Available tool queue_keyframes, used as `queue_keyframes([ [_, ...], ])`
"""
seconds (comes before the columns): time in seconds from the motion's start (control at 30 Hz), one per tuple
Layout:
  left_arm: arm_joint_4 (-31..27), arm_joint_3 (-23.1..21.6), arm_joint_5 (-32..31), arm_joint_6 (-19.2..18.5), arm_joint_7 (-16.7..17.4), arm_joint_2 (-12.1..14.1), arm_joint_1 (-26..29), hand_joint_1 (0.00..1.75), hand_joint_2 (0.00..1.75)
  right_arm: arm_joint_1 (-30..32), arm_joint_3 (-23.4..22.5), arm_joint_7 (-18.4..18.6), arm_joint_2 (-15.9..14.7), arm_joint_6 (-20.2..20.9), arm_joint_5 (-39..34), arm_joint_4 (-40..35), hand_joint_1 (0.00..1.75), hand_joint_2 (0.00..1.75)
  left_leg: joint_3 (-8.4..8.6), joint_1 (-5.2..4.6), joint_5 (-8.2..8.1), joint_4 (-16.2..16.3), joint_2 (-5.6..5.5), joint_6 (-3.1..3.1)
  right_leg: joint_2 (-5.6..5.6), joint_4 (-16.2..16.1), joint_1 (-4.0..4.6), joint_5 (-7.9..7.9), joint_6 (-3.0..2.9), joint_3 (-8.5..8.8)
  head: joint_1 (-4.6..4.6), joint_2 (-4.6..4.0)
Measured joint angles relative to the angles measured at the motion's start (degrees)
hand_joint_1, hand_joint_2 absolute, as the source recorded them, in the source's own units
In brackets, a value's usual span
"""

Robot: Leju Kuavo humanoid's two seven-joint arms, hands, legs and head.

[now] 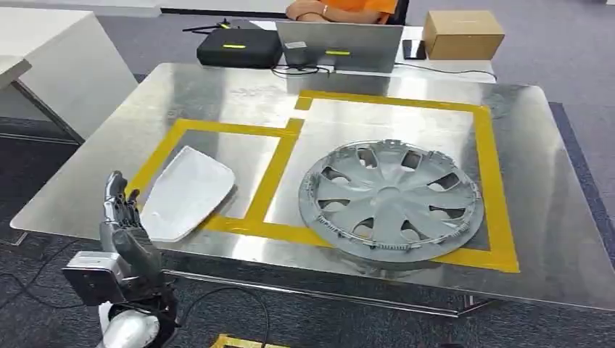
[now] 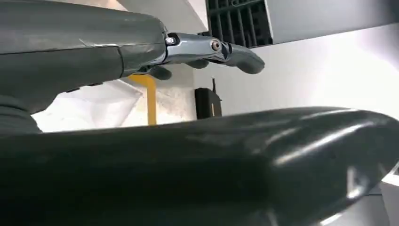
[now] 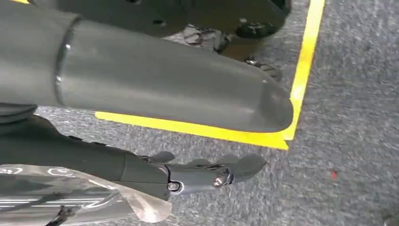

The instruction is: Take the parts from the cabinet and place them on the table.

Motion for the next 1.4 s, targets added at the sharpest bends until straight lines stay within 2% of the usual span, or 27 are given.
queue_keyframes([
  [0.07,-0.3,-0.5,-0.2,0.0,0.0,0.0,0.0,0.00,0.00,0.0,-0.1,0.0,0.2,-0.1,-0.1,0.0,0.00,0.00,5.16,-0.19,4.53,-10.8,0.01,0.93,0.04,0.0,0.08,-0.06,0.09,0.24,0.02,0.00],
  [0.1,-0.4,-0.8,-0.3,0.1,0.0,0.1,0.0,0.00,0.00,-0.1,-0.2,0.1,0.4,-0.2,-0.2,0.0,0.00,0.00,5.78,-0.47,3.66,-11.9,0.08,1.10,0.01,0.2,0.41,-0.12,0.40,-0.02,0.11,0.00],
  [0.2,-0.5,-1.2,-0.5,0.2,0.0,0.2,0.1,0.00,0.00,-0.1,-0.5,0.1,0.4,-0.5,-0.7,0.0,0.00,0.00,5.34,-0.72,3.82,-12.2,-0.03,1.23,-0.09,0.0,0.10,0.22,1.31,-0.36,0.07,0.00],
  [0.27,-0.7,-1.6,-0.6,0.5,0.0,0.2,0.1,0.00,0.00,-0.2,-1.2,-0.2,0.4,-0.4,-1.9,0.0,0.00,0.00,5.67,-0.14,4.52,-13.2,0.13,1.96,0.04,0.5,0.13,-0.60,1.95,-0.86,0.09,0.00],
  [0.3,-0.7,-2.1,-0.7,0.7,0.0,0.2,0.1,0.00,0.00,-0.2,-1.6,-0.4,0.4,-0.3,-2.8,-0.1,0.00,0.00,5.56,-0.05,4.65,-13.3,0.15,2.28,0.00,2.9,0.13,-2.47,2.07,-1.91,0.26,0.00],
  [0.37,-0.7,-2.5,-0.8,1.0,0.3,0.2,0.3,0.00,0.00,-0.2,-2.4,-0.7,0.4,-0.1,-3.6,-0.1,0.00,0.00,5.32,-0.11,4.70,-13.3,0.23,2.40,-0.01,12.1,-0.02,-6.94,2.47,-6.02,0.17,0.00],
  [0.4,-0.7,-2.7,-0.9,1.0,0.3,0.4,0.4,0.00,0.00,-0.2,-2.7,-0.7,0.4,0.0,-3.6,-0.1,0.00,0.00,5.19,-0.13,4.73,-13.2,0.26,2.42,-0.01,16.4,-0.01,-8.54,2.63,-8.02,0.24,0.00],
  [0.43,-0.7,-2.8,-0.9,1.1,0.3,0.4,0.5,0.00,0.00,-0.1,-2.8,-0.7,0.4,0.0,-3.7,-0.1,0.00,0.00,5.18,-0.13,4.77,-13.2,0.26,2.41,-0.01,18.2,-0.01,-8.61,2.75,-8.81,0.24,0.00],
  [0.47,-0.7,-3.0,-1.0,1.1,0.3,0.5,0.6,0.00,0.00,-0.1,-3.0,-0.7,0.4,0.0,-3.7,-0.1,0.00,0.00,5.21,-0.12,4.77,-13.2,0.25,2.40,-0.02,16.9,-0.02,-7.13,2.77,-8.06,0.22,0.00],
  [0.5,-0.7,-3.2,-1.0,1.2,0.3,0.6,0.6,0.00,0.00,-0.1,-3.2,-0.8,0.4,0.0,-3.7,-0.2,0.00,0.00,5.23,-0.10,4.78,-13.1,0.22,2.38,-0.03,13.1,-0.03,-4.82,2.76,-6.17,0.28,0.00],
  [0.57,-0.7,-3.5,-1.0,1.2,0.3,0.6,0.6,0.00,0.00,-0.2,-3.5,-0.8,0.3,0.0,-3.8,-0.4,0.00,0.00,5.27,-0.02,4.69,-12.9,0.15,2.16,-0.06,1.9,-0.18,0.06,2.60,-0.44,0.28,0.00],
  [0.6,-0.7,-3.5,-1.0,1.2,0.3,0.6,0.7,0.00,0.00,-0.4,-3.7,-0.8,0.3,0.0,-3.8,-0.4,0.00,0.00,5.07,-0.44,4.63,-12.7,0.14,1.71,0.02,-0.1,0.09,-1.20,2.54,0.79,0.28,0.00],
  [0.63,-0.7,-3.5,-1.0,1.2,0.3,0.7,0.6,0.00,0.00,-0.5,-3.7,-0.9,0.3,0.0,-3.8,-0.4,0.00,0.00,4.80,-0.49,4.64,-12.3,0.12,1.47,0.17,-0.3,0.02,-0.68,1.92,0.89,0.15,0.00],
  [0.73,-0.9,-3.6,-1.0,1.5,0.2,0.9,0.7,0.00,0.00,-0.2,-4.1,-0.9,0.3,-0.2,-3.8,-0.4,0.00,0.00,4.78,-0.35,5.05,-12.5,0.09,0.61,0.14,-0.1,0.12,-0.39,1.09,0.58,0.20,0.00],
  [0.77,-1.2,-3.6,-0.9,1.8,0.1,1.0,0.8,0.00,0.00,-0.2,-4.1,-0.9,0.3,-0.3,-3.9,-0.4,0.00,0.00,4.61,-0.21,4.29,-12.0,0.11,0.18,-0.03,-0.4,-0.17,-0.08,0.59,0.62,0.24,0.00],
  [0.83,-1.9,-3.6,-0.6,2.1,-0.1,1.3,0.8,0.00,0.00,-0.3,-4.2,-0.9,0.3,-0.4,-4.0,-0.5,0.00,0.00,2.43,-0.14,0.30,-6.5,0.12,-0.34,-0.09,-0.4,-0.16,0.01,-0.02,0.46,-0.09,0.00],
  [0.9,-2.1,-3.5,-0.4,2.2,-0.2,1.7,1.2,0.00,0.00,-0.2,-4.2,-0.9,0.3,-0.4,-4.2,-0.5,0.00,0.00,-1.84,-0.09,-4.29,3.8,0.12,-0.62,-0.23,-0.3,-0.05,0.11,-0.20,0.17,-0.07,0.00],
  [0.93,-2.3,-3.5,-0.2,2.3,-0.2,2.0,1.5,0.00,0.00,-0.2,-4.2,-0.9,0.3,-0.4,-4.2,-0.5,0.00,0.00,-2.75,-0.09,-4.83,6.2,0.12,-0.61,-0.23,-0.3,-0.01,0.15,-0.25,0.09,-0.02,0.00],
  [0.97,-2.5,-3.4,0.0,2.4,-0.3,2.2,1.8,0.00,0.00,-0.2,-4.2,-0.9,0.3,-0.4,-4.2,-0.5,0.00,0.00,-2.27,-0.09,-3.89,5.7,0.12,-0.52,-0.22,-0.3,0.03,0.21,-0.24,0.08,-0.07,0.00],
  [1.0,-2.8,-3.4,0.1,2.6,-0.4,2.4,1.9,0.00,0.00,-0.2,-4.2,-0.9,0.3,-0.4,-4.2,-0.5,0.00,0.00,-0.63,-0.10,-1.90,2.8,0.12,-0.33,-0.20,-0.3,0.08,0.23,-0.22,0.11,-0.07,0.00],
  [1.07,-3.5,-3.3,0.2,2.9,-0.6,2.7,2.0,0.00,0.00,-0.2,-4.2,-0.9,0.4,-0.4,-4.2,-0.5,0.00,0.00,5.04,-0.19,3.26,-8.3,0.12,0.42,-0.16,-0.3,0.16,0.27,-0.14,0.33,-0.07,0.00],
  [1.1,-3.9,-3.3,0.3,3.0,-0.8,2.8,2.0,0.00,0.00,-0.2,-4.2,-0.9,0.4,-0.4,-4.2,-0.5,0.00,0.00,6.81,-0.37,3.39,-12.0,0.10,0.79,-0.20,-0.3,0.24,0.35,0.02,0.27,0.00,0.00],
  [1.23,-4.7,-3.2,0.4,3.0,-1.0,3.1,2.5,0.00,0.00,-0.3,-4.2,-0.9,0.5,-0.4,-4.2,-0.5,0.00,0.00,6.34,-0.69,3.64,-12.7,0.09,1.25,-0.24,-0.2,0.30,0.99,1.27,-0.44,0.04,0.00],
  [1.27,-4.8,-3.2,0.4,3.0,-1.0,3.1,2.5,0.00,0.00,-0.3,-4.2,-0.9,0.4,-0.4,-4.2,-0.5,0.00,0.00,6.41,-0.10,4.27,-13.5,0.24,1.87,-0.12,0.0,0.41,0.60,1.55,-0.54,-0.02,0.00],
  [1.3,-4.9,-3.2,0.3,2.9,-1.1,3.1,2.4,0.00,0.00,-0.3,-4.2,-1.0,0.4,-0.4,-4.2,-0.5,0.00,0.00,6.33,-0.09,4.50,-13.7,0.33,2.15,-0.02,1.3,0.32,-0.96,1.85,-1.58,0.11,0.00],
  [1.33,-4.9,-3.2,0.3,2.9,-1.1,3.0,2.4,0.00,0.00,-0.3,-4.2,-1.0,0.4,-0.4,-4.1,-0.5,0.00,0.00,6.04,-0.06,4.72,-13.7,0.37,2.48,0.00,4.5,0.26,-3.30,2.03,-2.79,0.33,0.00],
  [1.4,-4.9,-3.2,0.3,2.9,-1.1,3.0,2.5,0.00,0.00,-0.3,-4.2,-1.0,0.4,-0.4,-4.1,-0.5,0.00,0.00,5.38,-0.15,5.09,-13.6,0.44,2.57,-0.03,13.9,0.06,-7.98,2.50,-6.61,0.31,0.00],
])
